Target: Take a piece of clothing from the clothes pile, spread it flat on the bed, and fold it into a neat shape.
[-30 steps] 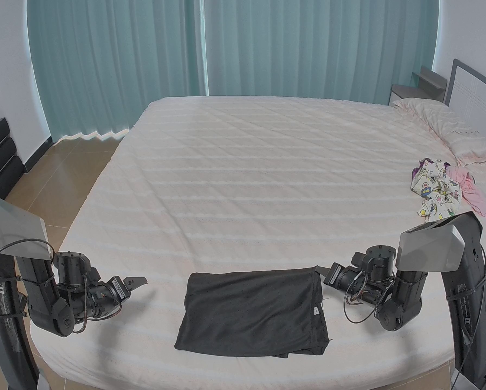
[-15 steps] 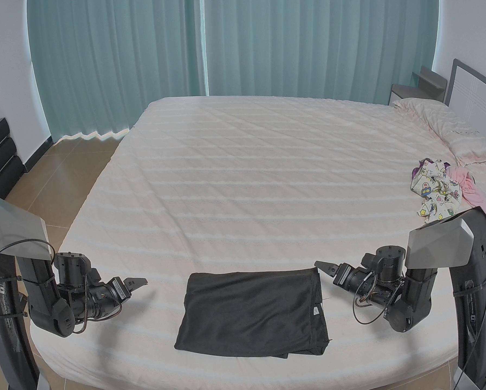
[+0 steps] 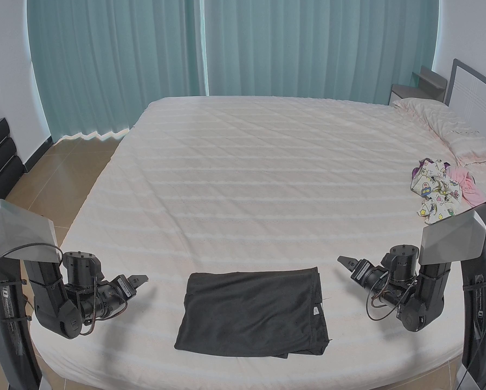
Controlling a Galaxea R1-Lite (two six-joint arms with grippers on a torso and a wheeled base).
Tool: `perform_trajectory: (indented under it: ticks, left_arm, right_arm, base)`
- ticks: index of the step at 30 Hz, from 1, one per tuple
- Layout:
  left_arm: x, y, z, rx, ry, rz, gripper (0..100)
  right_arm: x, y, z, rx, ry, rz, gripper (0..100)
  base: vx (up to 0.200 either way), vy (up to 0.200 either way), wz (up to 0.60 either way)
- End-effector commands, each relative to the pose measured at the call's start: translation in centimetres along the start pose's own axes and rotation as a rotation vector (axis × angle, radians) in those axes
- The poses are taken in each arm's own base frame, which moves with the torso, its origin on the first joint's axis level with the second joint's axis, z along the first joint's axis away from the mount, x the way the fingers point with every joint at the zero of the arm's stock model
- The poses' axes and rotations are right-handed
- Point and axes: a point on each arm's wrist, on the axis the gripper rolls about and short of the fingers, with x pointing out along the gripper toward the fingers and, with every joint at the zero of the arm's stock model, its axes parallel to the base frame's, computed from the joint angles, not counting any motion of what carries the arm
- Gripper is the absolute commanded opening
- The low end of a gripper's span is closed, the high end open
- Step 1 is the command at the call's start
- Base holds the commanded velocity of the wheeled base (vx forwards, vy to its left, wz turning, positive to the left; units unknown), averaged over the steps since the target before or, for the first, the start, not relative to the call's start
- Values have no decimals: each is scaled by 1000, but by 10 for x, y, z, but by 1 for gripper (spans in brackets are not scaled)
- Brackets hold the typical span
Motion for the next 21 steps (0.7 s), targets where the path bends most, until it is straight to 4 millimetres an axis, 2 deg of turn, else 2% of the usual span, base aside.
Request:
perform_trajectory:
  ticks: [1, 6, 12, 18, 20, 21]
  left_arm:
    - [-1, -13, -3, 8, -20, -15, 100]
    - [-35, -25, 11, -2, -104, -38, 100]
    - [-89, -37, 14, 11, -184, -104, 100]
    - [-138, -37, 6, 27, -244, -146, 100]
    - [-140, -37, 6, 27, -248, -149, 100]
    - [-161, -35, 1, 54, -281, -154, 100]
  right_arm:
    - [-15, 4, 2, 16, -14, -20, 100]
    - [-48, 22, 22, 18, -64, 16, 100]
    - [-105, 42, 36, 13, -106, 71, 100]
    - [-166, 45, 36, 1, -142, 101, 100]
    - [-168, 46, 38, 1, -151, 108, 100]
    - [-188, 52, 48, 3, -242, 101, 100]
  base:
    - [0, 0, 0]
    - [0, 0, 0]
    - [0, 0, 0]
    - [0, 0, 0]
    - [0, 0, 0]
    - [0, 0, 0]
